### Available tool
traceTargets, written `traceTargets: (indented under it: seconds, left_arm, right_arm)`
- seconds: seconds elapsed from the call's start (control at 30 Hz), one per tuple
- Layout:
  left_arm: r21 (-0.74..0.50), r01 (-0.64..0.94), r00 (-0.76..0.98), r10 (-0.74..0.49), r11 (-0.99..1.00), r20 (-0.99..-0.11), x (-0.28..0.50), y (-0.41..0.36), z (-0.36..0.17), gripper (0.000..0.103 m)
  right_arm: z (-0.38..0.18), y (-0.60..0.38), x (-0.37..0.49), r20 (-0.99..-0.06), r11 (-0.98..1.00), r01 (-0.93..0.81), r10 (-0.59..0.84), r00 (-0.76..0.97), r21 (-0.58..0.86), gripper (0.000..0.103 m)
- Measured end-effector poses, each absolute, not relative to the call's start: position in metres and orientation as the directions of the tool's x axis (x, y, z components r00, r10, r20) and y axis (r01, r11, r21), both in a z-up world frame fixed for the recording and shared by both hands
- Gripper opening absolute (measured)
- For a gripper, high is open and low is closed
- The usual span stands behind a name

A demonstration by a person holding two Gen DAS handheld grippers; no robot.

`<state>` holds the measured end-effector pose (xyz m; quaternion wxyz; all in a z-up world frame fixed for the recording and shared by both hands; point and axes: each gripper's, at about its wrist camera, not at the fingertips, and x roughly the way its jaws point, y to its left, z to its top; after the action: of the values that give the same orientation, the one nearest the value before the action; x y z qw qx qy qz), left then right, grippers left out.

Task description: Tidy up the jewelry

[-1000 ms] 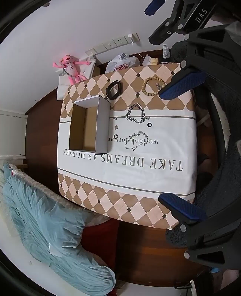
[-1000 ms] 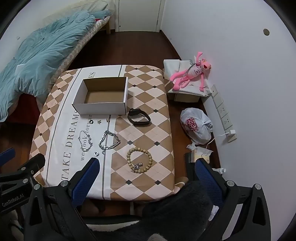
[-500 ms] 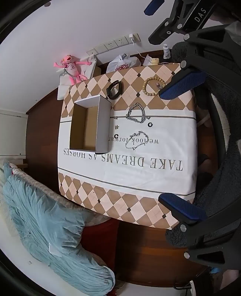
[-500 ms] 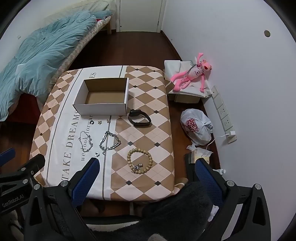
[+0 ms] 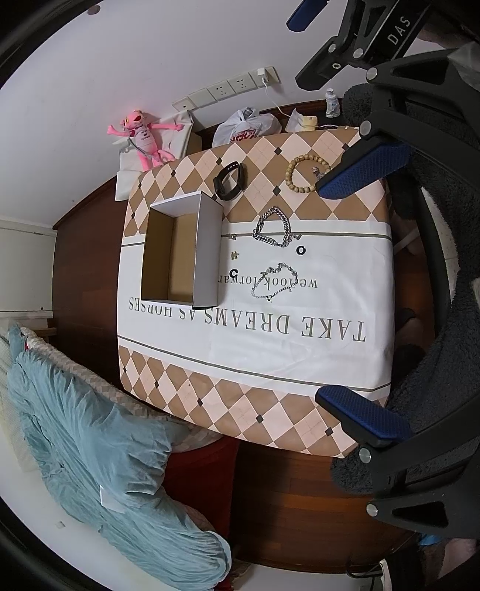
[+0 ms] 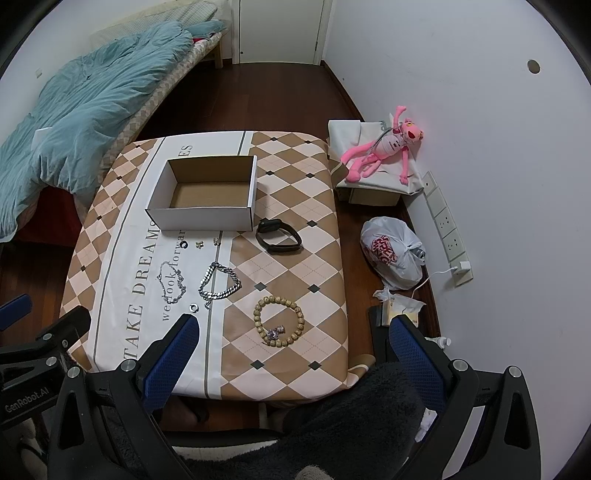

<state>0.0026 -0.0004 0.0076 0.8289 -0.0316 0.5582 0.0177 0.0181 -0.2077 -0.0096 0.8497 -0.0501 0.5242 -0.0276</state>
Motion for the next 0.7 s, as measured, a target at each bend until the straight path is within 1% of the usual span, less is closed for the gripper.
traceTargets:
  seconds: [0.7]
  left_arm:
    - [-0.033,-0.060,0.394,-0.007,0.998,-0.919,0.0062,-0.0059,0.0128,0.103]
  right_arm:
    - [-0.0085,-0.2073,0.0227,-0.888,0.994,-0.007,-0.094,0.451,-0.109,0.103]
